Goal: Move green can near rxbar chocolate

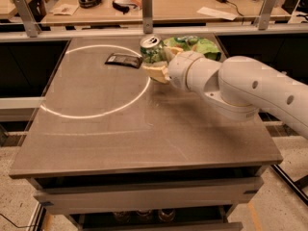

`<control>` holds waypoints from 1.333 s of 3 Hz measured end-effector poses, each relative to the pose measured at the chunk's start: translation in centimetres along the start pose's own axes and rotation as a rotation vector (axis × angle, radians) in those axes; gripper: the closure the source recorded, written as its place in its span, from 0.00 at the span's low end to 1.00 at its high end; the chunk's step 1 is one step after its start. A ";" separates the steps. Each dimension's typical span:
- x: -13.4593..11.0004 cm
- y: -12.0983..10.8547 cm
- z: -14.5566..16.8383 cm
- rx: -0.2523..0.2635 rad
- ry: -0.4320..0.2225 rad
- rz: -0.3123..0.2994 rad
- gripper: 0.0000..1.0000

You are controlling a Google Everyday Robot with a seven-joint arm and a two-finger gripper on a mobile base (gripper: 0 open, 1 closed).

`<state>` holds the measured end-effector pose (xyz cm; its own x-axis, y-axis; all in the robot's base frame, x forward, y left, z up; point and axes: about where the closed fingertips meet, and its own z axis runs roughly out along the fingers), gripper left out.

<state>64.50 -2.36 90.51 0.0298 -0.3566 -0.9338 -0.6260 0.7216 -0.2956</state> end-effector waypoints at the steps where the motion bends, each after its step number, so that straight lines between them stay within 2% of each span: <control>1: 0.6 -0.9 1.7 0.027 -0.005 0.035 1.00; 2: 1.5 -2.5 3.5 0.070 -0.041 0.099 1.00; 3: 2.1 -2.3 5.6 0.064 -0.059 0.186 1.00; 4: 2.7 -2.7 7.3 0.052 -0.049 0.238 1.00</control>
Offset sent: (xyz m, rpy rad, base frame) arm 0.0713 0.0027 -0.0317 0.2318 0.0075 -0.1129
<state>71.95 -0.91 87.31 -0.0751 -0.1449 -0.9866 -0.5788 0.8120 -0.0753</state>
